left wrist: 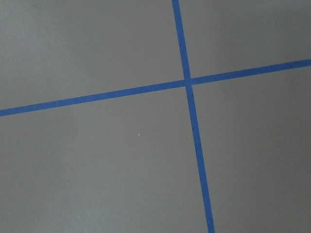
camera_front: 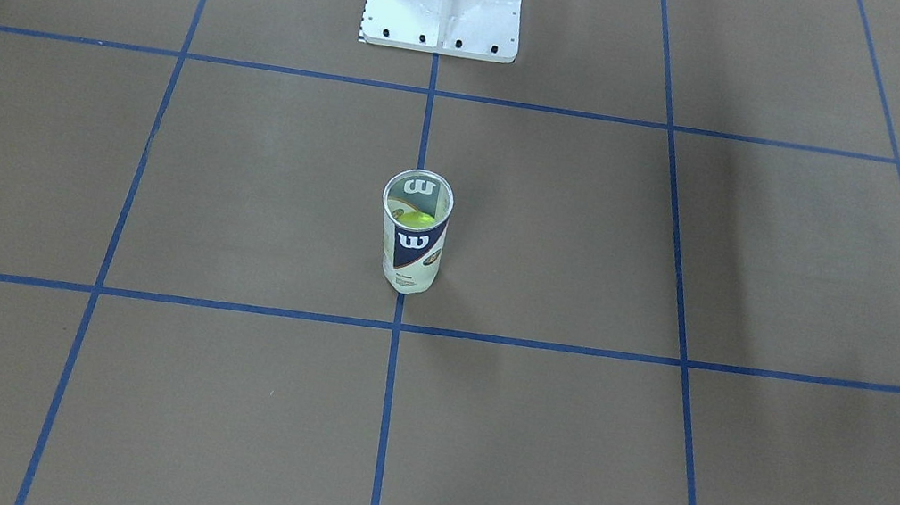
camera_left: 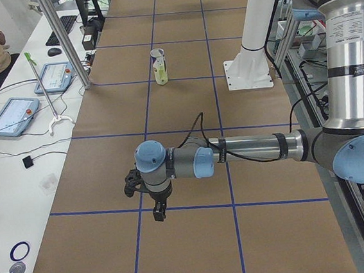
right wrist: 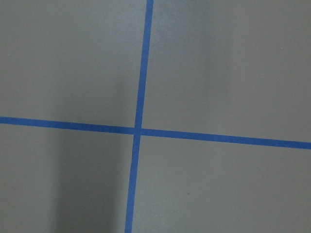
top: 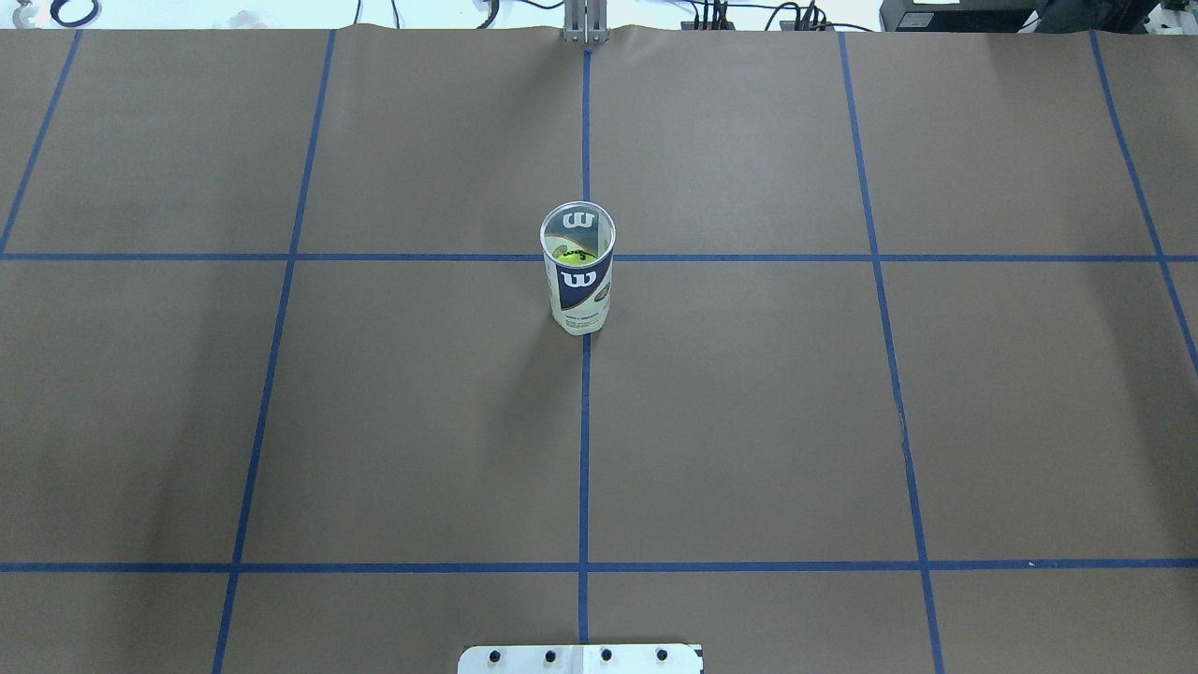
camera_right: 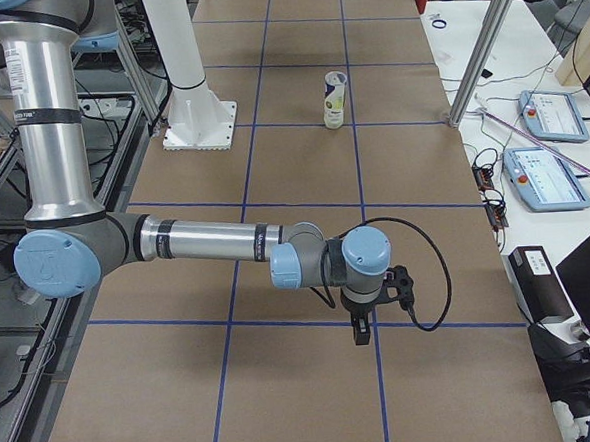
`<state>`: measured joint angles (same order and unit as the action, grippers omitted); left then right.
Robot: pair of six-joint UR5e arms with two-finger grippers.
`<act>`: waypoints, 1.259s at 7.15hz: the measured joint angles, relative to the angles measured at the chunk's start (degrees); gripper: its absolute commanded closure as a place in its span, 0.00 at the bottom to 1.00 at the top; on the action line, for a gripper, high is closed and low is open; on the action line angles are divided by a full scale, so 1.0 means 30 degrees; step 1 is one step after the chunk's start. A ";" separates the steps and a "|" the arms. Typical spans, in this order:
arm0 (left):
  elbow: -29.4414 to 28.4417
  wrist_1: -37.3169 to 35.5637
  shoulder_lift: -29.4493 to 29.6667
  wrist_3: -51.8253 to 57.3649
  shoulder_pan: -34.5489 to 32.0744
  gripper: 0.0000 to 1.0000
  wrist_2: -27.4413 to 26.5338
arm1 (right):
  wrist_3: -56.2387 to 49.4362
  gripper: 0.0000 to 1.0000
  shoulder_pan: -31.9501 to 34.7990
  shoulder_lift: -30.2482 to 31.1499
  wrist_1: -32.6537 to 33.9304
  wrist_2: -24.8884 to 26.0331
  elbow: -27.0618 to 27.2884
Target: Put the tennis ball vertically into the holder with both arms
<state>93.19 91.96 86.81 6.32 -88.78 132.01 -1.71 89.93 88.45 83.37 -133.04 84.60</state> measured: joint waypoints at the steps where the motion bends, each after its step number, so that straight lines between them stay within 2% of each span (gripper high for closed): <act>1: 0.0010 -0.0006 -0.0100 -0.0004 -0.0012 0.00 0.0000 | -0.0077 0.00 -0.0175 0.0289 -0.0011 0.0105 0.0033; 9: 0.0274 -0.0009 -0.0509 -0.0028 -0.0023 0.00 0.0000 | 0.0160 0.00 -0.0620 0.0431 -0.0045 -0.0083 0.0562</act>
<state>94.01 91.93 85.28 6.24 -88.85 132.01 -1.23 88.07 89.75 83.23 -133.29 86.29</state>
